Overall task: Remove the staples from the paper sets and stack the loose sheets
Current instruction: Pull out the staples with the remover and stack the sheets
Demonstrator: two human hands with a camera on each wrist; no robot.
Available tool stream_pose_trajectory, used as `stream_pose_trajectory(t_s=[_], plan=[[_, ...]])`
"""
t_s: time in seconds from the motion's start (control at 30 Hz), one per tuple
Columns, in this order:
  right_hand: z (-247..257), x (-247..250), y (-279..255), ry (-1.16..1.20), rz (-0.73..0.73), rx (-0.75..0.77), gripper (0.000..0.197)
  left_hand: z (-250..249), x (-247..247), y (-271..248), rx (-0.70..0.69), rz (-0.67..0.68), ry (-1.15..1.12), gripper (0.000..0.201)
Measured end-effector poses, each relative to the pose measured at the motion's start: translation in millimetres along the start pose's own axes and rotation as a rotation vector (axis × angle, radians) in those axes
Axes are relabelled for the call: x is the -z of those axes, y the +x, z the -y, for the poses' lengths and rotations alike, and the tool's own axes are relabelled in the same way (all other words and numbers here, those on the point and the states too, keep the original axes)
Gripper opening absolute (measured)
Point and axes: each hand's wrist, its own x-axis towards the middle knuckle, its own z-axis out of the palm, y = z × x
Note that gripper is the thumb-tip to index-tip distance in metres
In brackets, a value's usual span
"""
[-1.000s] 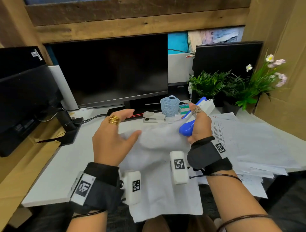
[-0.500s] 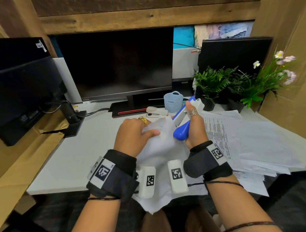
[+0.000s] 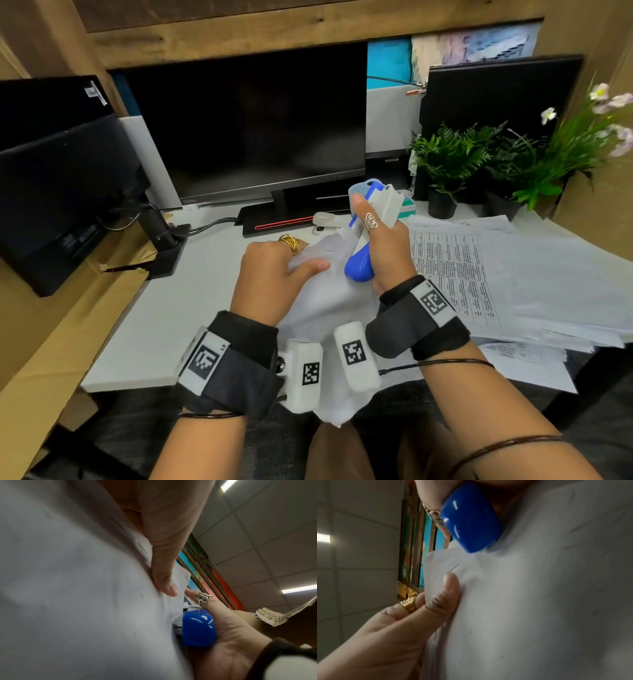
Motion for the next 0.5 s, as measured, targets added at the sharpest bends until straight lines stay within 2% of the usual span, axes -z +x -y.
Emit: stream_pose_trajectory(t_s=[0.33, 0.43, 0.5], plan=[[-7.8, -32.5, -9.8, -0.009, 0.019, 0.004, 0.017, 22.8, 13.4, -10.2, 0.039, 0.0, 0.038, 0.046], [-19.2, -42.5, -10.5, -0.02, 0.102, -0.058, 0.015, 29.4, 16.5, -14.4, 0.093, 0.041, 0.098, 0.046], [-26.7, -48.3, -4.3, -0.056, 0.178, -0.162, 0.028, 35.6, 18.7, -17.5, 0.117, 0.07, 0.142, 0.047]])
